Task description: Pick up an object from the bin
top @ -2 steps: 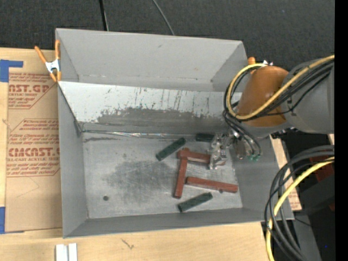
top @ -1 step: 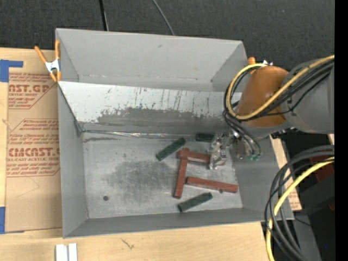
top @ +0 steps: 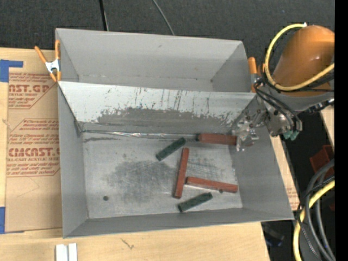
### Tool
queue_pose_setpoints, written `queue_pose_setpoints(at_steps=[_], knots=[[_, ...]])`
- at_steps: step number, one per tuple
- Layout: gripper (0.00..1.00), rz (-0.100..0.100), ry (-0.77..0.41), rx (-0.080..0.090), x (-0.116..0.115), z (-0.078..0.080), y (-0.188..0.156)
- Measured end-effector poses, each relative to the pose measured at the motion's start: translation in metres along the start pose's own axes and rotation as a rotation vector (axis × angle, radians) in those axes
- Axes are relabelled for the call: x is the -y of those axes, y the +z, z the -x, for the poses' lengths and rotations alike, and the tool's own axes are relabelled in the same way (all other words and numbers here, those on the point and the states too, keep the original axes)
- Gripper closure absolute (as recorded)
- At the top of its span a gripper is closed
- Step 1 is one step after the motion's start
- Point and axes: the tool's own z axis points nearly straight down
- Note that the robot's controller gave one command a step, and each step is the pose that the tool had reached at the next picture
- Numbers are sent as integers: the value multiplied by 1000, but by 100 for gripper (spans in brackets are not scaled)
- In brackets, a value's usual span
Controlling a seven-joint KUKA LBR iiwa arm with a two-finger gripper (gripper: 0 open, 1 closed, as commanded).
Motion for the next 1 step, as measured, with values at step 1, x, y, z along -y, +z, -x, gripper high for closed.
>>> queue_pose_setpoints(at_steps=[1], knots=[[100,0,0,-1,0,0,0]])
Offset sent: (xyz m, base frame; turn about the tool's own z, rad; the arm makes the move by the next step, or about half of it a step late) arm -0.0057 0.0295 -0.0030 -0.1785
